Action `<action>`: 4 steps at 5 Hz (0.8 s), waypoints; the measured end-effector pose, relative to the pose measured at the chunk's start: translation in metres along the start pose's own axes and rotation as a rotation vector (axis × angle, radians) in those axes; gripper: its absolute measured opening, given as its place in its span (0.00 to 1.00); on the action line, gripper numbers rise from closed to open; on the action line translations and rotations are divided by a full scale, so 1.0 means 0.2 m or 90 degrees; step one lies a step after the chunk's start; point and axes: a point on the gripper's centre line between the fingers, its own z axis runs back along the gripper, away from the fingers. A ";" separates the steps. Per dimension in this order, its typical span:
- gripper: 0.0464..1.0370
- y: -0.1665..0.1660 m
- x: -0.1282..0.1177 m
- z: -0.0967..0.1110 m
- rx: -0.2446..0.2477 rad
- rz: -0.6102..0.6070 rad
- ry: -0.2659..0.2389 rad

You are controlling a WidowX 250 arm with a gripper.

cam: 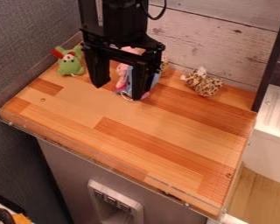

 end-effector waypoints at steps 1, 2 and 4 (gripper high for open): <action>0.96 0.10 0.08 -0.03 -0.004 -0.075 0.009; 0.96 0.25 0.25 -0.03 -0.002 -0.196 0.009; 0.96 0.56 0.61 -0.06 -0.001 -0.481 0.003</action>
